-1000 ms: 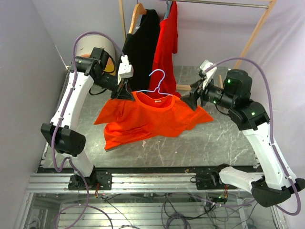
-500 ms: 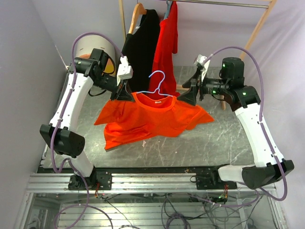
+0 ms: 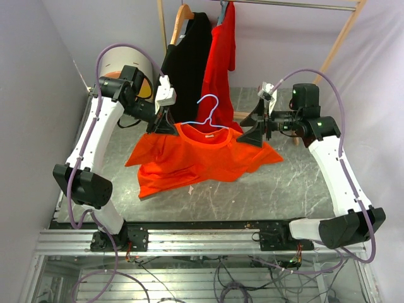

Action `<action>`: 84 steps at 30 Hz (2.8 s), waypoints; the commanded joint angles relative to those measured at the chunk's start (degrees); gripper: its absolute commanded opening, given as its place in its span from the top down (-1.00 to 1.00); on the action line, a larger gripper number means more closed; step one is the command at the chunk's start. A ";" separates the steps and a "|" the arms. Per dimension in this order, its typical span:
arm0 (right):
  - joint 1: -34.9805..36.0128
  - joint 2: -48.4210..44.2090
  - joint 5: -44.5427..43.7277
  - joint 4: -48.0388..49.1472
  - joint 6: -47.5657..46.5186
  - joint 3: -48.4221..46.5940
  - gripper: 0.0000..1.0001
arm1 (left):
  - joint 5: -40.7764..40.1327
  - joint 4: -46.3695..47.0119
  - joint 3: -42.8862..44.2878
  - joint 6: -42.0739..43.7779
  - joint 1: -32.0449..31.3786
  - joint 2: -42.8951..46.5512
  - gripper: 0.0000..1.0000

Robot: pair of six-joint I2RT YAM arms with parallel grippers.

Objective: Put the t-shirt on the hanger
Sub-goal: Place the hanger at the clothesline.

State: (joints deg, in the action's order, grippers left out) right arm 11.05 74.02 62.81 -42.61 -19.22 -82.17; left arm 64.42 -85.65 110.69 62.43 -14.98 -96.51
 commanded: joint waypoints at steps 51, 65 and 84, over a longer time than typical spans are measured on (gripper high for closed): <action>3.02 -26.37 -34.94 -22.37 9.75 -5.15 1.00 | 18.91 153.84 -25.24 -136.30 15.29 3.78 -0.99; 3.32 -22.78 -44.14 -21.39 16.42 -5.32 1.00 | -10.09 85.28 -1.55 -91.69 16.55 7.16 -1.00; 3.31 -12.59 -88.32 -27.12 23.53 -18.78 1.00 | -21.29 71.26 -3.52 -80.59 16.62 8.32 -1.00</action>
State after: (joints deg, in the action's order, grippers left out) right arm 14.37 57.89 -10.28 -73.25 3.66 -95.57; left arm 44.56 -12.29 107.07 -21.28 1.69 -89.62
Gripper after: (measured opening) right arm 0.019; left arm 1.000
